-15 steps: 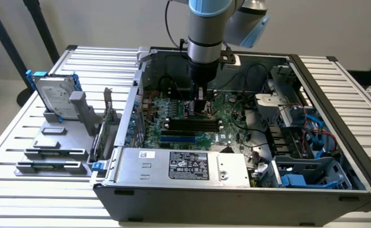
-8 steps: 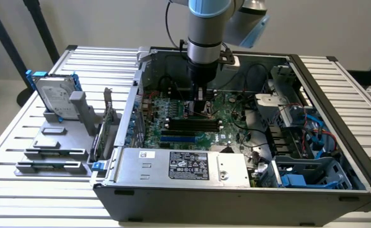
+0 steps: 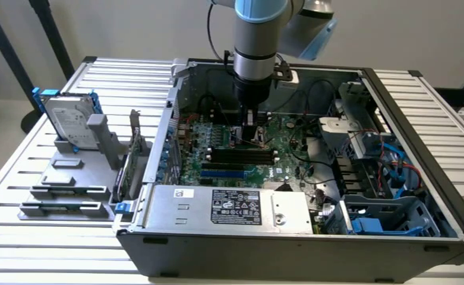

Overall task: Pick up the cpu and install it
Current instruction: 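Place the cpu into insertion slot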

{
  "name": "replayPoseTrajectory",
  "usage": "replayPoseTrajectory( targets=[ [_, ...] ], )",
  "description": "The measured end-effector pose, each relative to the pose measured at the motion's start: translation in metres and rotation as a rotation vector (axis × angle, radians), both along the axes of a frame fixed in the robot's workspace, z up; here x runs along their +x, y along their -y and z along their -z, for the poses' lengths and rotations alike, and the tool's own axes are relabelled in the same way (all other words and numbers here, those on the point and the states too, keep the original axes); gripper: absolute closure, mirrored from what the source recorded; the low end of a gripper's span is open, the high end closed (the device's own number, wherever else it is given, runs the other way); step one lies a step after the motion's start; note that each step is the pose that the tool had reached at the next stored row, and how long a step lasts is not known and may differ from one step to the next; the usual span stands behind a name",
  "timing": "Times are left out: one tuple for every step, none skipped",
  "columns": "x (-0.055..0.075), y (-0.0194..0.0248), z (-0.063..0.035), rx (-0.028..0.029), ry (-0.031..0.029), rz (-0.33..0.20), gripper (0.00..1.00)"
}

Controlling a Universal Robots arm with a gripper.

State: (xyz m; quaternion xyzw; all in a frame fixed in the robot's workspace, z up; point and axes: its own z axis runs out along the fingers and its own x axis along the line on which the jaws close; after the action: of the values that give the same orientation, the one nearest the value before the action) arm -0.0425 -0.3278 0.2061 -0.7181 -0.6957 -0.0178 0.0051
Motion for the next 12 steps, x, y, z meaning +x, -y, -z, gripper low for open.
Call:
replayPoseTrajectory(
  targets=[
    [0.0,-0.0001,0.0002,-0.0002,0.0001,-0.002,0.45],
    [0.0,-0.0001,0.0003,-0.0006,0.0,-0.003,0.45],
    [0.0,-0.0001,0.0004,-0.0008,-0.0001,-0.004,0.45],
    [0.0,-0.0001,0.0006,-0.0008,0.0,-0.005,0.45],
    [0.0,-0.0001,0.001,-0.0007,0.0001,-0.006,0.45],
    [0.0,-0.0001,0.0013,-0.0008,0.0,-0.006,0.45],
    [0.0,-0.0001,0.0016,-0.0007,0.0001,-0.007,0.45],
    [0.0,-0.0002,0.0021,-0.0007,0.0001,-0.007,0.45],
    [0.0,-0.0002,0.0026,-0.0006,0.0001,-0.008,0.45],
    [0.0,-0.0001,0.0032,-0.0008,0.0,-0.008,0.45],
    [0.0,-0.0002,0.0038,-0.0008,0.0001,-0.008,0.45],
    [0.0,-0.0002,0.0044,-0.0008,0.0001,-0.009,0.45]
  ],
)
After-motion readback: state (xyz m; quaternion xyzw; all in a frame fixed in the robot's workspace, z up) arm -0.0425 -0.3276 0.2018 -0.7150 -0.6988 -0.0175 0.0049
